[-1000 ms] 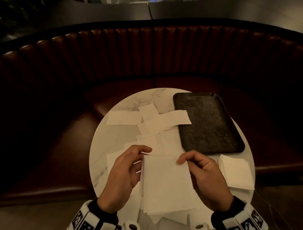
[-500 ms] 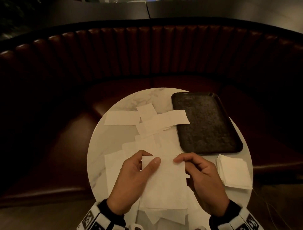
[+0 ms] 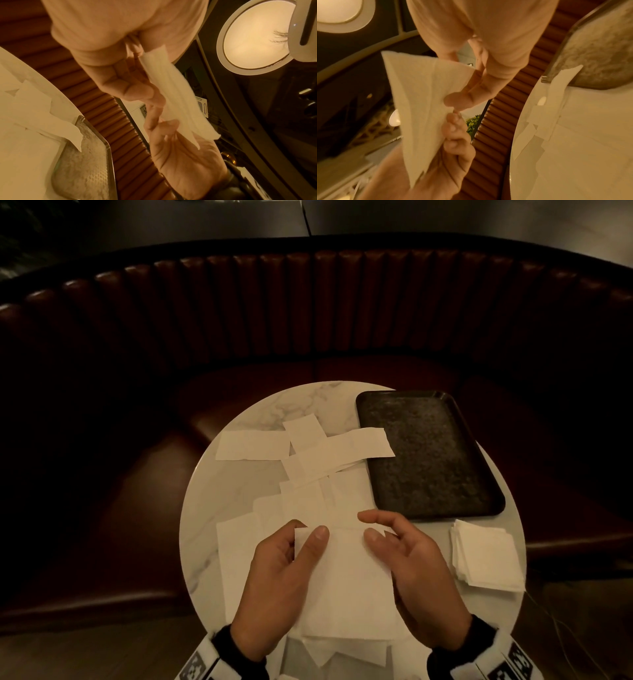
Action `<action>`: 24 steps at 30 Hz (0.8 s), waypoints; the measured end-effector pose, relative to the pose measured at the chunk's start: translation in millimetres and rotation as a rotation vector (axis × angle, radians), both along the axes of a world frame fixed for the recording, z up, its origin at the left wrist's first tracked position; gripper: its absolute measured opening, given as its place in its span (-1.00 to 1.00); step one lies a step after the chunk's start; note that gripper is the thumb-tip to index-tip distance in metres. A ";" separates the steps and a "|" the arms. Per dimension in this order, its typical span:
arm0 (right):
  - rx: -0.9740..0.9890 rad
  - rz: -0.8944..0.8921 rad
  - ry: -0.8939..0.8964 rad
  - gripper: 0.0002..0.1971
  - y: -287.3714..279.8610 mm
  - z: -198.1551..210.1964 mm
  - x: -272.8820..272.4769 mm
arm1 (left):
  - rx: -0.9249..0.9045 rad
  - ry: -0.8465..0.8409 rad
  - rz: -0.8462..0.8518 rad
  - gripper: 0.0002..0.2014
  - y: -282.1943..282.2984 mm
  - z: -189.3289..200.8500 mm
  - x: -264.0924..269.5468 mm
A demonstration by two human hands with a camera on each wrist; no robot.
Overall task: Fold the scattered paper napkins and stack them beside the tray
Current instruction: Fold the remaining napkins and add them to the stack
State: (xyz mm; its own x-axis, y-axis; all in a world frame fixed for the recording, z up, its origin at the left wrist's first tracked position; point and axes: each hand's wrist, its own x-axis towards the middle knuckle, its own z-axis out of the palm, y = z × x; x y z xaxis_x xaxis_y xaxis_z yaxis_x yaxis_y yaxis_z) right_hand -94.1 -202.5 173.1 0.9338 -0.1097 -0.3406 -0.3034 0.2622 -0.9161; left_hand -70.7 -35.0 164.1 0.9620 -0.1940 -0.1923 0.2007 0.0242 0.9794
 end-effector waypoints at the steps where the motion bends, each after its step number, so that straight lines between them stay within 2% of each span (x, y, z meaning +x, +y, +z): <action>1: -0.054 0.009 -0.025 -0.86 2.1 -0.1 0.2 | 0.006 0.004 -0.003 -0.49 0.1 0.5 -0.5; 4: -0.141 0.036 -0.062 -0.87 5.0 -4.2 0.5 | 0.015 -0.006 0.025 -0.71 0.4 4.3 0.7; 8: -0.202 0.069 -0.071 -0.89 2.9 -6.8 1.1 | 0.083 -0.081 0.031 -0.84 1.0 8.3 4.3; 10: -0.290 0.120 -0.096 -0.79 -0.9 -6.0 3.2 | 0.164 -0.146 0.011 -0.84 1.4 5.2 4.9; 12: -0.353 0.158 -0.118 -0.87 -2.8 -3.8 7.5 | 0.228 -0.197 -0.011 -0.79 1.6 0.7 3.2; 15: -0.347 0.195 -0.125 -0.95 -3.8 -0.8 12.2 | 0.306 -0.241 -0.018 -0.79 0.3 -4.2 0.2; 20: -0.321 0.183 -0.119 -0.94 -9.4 -7.7 11.0 | 0.251 -0.155 -0.027 -0.76 -2.7 -1.9 -2.6; 24: -0.341 0.184 -0.060 -0.87 -13.3 -15.4 8.6 | 0.240 -0.153 0.013 -0.83 -2.9 -4.1 -3.0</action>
State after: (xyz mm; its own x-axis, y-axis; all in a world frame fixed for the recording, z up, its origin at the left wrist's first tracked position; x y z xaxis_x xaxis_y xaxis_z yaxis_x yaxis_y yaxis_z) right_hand -85.6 -215.8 157.7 0.9655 -0.0356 -0.2579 -0.2603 -0.1143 -0.9587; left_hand -73.7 -38.0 160.0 0.9855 -0.1477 -0.0840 0.0518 -0.2102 0.9763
